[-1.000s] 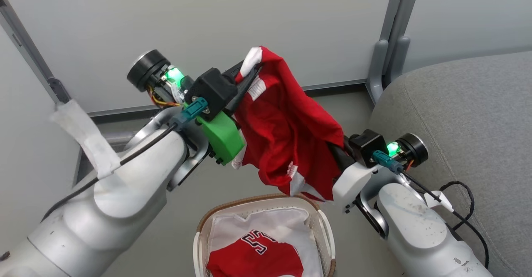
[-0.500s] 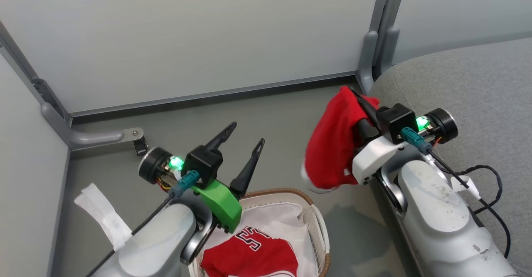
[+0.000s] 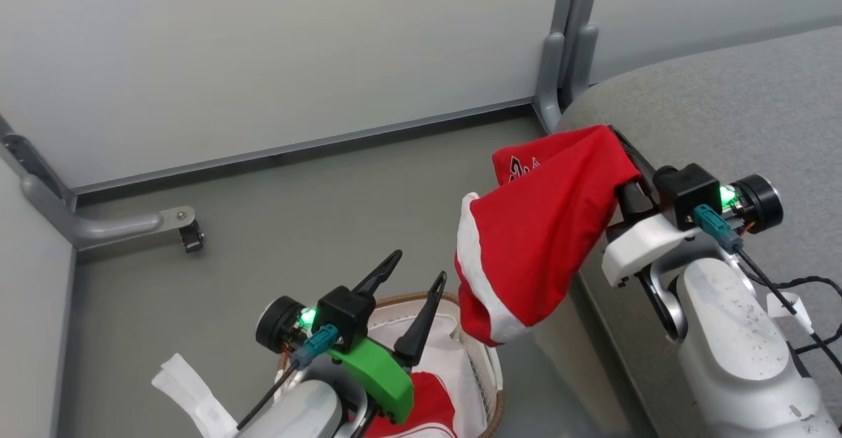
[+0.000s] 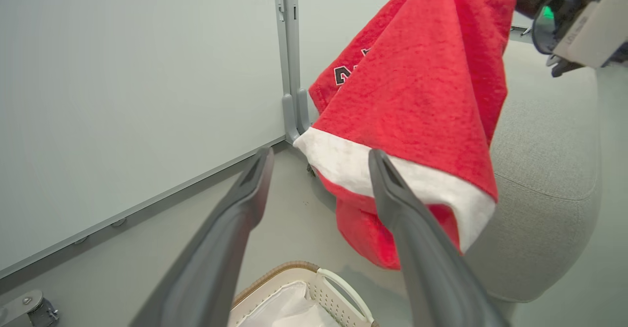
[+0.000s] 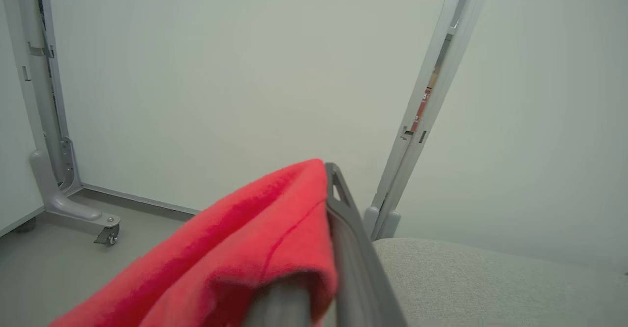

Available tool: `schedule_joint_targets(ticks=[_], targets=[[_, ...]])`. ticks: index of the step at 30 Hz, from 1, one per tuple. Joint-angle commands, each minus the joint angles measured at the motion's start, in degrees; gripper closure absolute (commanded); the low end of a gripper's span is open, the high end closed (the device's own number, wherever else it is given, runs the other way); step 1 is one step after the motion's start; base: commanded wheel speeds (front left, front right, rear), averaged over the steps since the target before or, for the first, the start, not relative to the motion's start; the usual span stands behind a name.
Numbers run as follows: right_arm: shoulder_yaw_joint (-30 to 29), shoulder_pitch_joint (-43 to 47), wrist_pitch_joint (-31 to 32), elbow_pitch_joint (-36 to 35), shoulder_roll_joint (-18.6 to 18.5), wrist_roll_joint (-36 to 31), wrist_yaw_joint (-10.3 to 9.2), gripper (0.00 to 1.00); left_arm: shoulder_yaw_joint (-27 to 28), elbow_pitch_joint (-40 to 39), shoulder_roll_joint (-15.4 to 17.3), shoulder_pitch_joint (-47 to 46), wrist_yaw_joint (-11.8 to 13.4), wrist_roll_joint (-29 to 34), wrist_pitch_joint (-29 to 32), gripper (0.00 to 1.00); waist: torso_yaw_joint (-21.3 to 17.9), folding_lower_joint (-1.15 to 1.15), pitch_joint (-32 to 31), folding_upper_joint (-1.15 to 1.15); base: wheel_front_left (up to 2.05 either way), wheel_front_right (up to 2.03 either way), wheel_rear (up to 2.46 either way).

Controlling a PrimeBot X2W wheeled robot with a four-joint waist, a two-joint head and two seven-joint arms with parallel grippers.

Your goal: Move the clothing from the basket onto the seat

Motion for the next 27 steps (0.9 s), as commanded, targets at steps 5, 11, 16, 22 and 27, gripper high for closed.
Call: schedule_joint_targets(ticks=[5, 11, 16, 22, 27], targets=[[-2.20, 2.94, -0.04, -2.70, -0.49, -0.57, -0.08, 1.00, 1.79, -0.50, -1.46, 1.80, -1.35, 2.38, -0.03, 0.00, -4.79, 0.00, 1.58, 0.00, 0.00, 0.00, 0.00], [-4.83, 5.34, -0.04, -5.25, -0.90, -1.09, -0.08, 1.00, 2.40, 0.05, -2.93, 1.35, -2.96, 4.67, -0.03, 0.00, -8.88, 0.00, 2.91, 0.00, 0.00, 0.00, 0.00], [-6.97, 6.58, -0.04, -6.78, -1.08, -1.44, -0.08, 1.00, 3.00, 0.27, -3.53, 0.60, -3.76, 6.08, -0.05, 0.00, -12.24, 0.00, 4.30, 0.00, 0.00, 0.00, 0.00], [-8.97, 6.71, -0.04, -8.28, -0.49, -1.67, -0.08, 1.00, 3.32, 0.54, -3.80, -0.15, -4.43, 7.99, -0.04, 0.00, -15.50, 0.00, 6.21, 0.00, 0.00, 0.00, 0.00], [-9.83, 6.80, -0.04, -9.10, -0.21, -1.77, -0.08, 1.00, 3.35, 0.72, -3.96, -0.77, -4.87, 9.06, -0.04, 0.00, -16.91, 0.00, 7.55, 0.00, 0.00, 0.00, 0.00]])
